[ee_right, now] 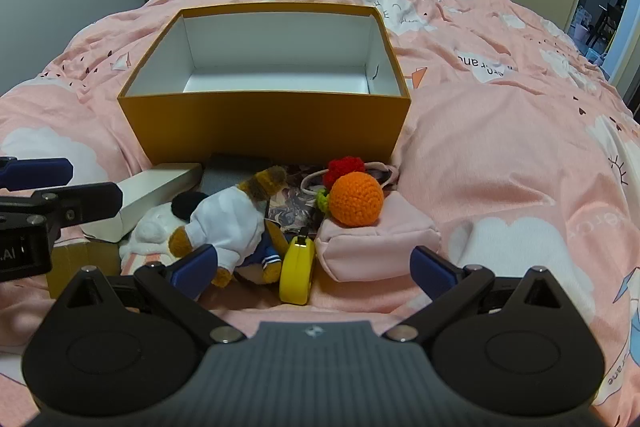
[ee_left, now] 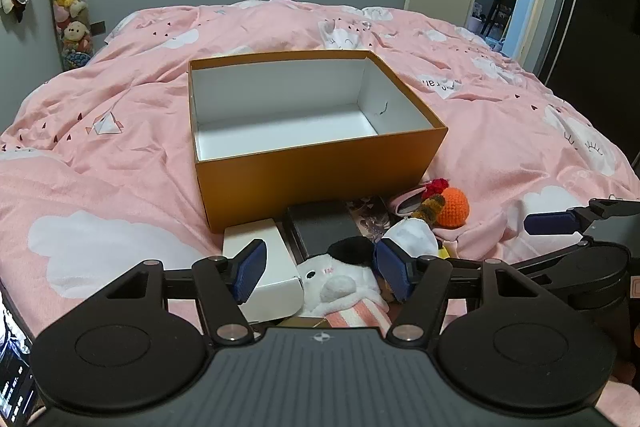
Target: Organize objects
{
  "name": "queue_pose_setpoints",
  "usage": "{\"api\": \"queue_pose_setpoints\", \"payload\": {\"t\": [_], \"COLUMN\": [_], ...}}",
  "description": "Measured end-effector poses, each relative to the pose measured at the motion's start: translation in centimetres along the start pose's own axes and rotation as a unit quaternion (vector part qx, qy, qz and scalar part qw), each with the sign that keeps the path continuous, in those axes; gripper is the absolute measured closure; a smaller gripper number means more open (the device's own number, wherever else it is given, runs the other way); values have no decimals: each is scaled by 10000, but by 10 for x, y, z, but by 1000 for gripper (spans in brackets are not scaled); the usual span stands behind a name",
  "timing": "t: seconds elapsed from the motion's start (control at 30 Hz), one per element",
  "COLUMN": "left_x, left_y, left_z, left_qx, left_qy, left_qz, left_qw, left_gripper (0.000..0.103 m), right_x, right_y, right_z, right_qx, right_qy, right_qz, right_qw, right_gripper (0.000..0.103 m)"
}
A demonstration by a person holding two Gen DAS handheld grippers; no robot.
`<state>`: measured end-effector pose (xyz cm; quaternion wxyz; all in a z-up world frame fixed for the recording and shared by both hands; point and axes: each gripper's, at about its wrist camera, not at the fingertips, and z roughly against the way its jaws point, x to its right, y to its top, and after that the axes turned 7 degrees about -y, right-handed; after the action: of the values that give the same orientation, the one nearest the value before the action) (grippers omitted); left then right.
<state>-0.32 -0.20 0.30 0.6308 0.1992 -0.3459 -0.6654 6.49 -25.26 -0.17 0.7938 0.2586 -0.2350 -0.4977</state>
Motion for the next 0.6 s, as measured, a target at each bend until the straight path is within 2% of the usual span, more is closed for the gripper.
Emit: {"api": "queue_pose_setpoints", "payload": {"t": [0.6], "left_x": [2], "left_y": [0], "left_z": [-2], "left_qx": [-77], "left_qy": [-6], "left_qz": [-43], "left_qw": [10000], "left_gripper": [28], "right_x": [1], "right_y": [-1], "right_z": [1], "right_qx": [-20], "right_qy": [12], "right_qz": [1], "right_qw": [10000], "right_gripper": [1]}}
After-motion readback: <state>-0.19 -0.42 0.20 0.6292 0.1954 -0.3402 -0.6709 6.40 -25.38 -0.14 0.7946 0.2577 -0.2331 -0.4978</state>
